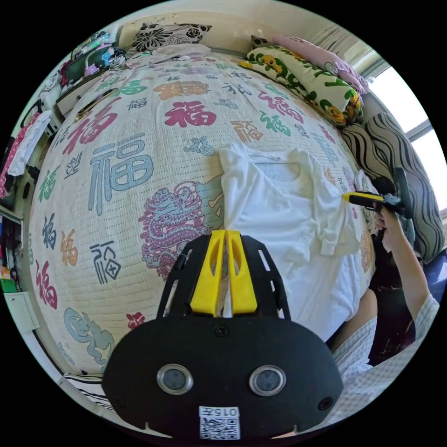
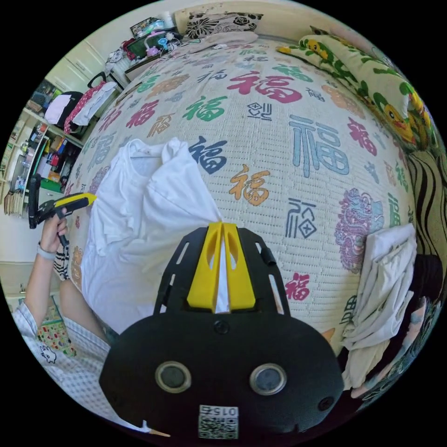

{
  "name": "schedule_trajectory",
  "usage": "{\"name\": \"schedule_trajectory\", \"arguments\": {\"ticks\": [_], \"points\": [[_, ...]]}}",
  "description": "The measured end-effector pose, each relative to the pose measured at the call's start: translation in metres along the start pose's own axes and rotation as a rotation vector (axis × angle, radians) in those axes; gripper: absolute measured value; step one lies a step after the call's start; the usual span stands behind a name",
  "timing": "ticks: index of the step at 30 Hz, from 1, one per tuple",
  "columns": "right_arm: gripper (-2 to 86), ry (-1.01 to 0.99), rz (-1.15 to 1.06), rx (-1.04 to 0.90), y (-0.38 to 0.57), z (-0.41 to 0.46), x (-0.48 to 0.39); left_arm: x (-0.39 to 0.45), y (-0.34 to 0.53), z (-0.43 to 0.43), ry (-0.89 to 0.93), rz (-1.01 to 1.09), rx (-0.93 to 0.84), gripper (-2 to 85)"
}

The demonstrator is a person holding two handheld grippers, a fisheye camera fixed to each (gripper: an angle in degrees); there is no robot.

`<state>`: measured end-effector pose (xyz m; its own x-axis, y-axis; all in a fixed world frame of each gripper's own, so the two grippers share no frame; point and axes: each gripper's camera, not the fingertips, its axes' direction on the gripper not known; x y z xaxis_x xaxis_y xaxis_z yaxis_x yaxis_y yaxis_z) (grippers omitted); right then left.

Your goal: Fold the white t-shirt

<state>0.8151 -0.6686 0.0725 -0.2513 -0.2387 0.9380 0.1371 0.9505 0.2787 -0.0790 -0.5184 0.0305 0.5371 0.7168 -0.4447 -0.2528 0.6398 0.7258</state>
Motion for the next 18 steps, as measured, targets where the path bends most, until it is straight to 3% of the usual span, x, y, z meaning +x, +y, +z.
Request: {"name": "schedule_trajectory", "arguments": {"ticks": [5, 7, 9, 13, 18], "points": [[5.2, 0.181, -0.038, -0.037, 0.010, -0.003, -0.011, -0.002, -0.016, 0.000, -0.004, 0.022, -0.004, 6.4], [6.2, 0.117, -0.046, 0.021, 0.023, -0.017, -0.012, 0.003, -0.023, -0.018, -0.012, 0.028, 0.102, 7.1], [7.6, -0.040, -0.054, 0.069, 0.046, -0.028, -0.012, 0.017, -0.044, -0.031, 0.096, 0.078, 0.187, 7.4], [8.8, -0.151, -0.049, 0.105, 0.085, -0.022, -0.017, 0.057, -0.097, -0.002, 0.243, 0.196, 0.096, 8.0], [2.2, 0.008, -0.113, 0.045, 0.116, 0.008, -0.033, 0.112, -0.158, 0.077, 0.346, 0.200, -0.049, 6.3]]}}
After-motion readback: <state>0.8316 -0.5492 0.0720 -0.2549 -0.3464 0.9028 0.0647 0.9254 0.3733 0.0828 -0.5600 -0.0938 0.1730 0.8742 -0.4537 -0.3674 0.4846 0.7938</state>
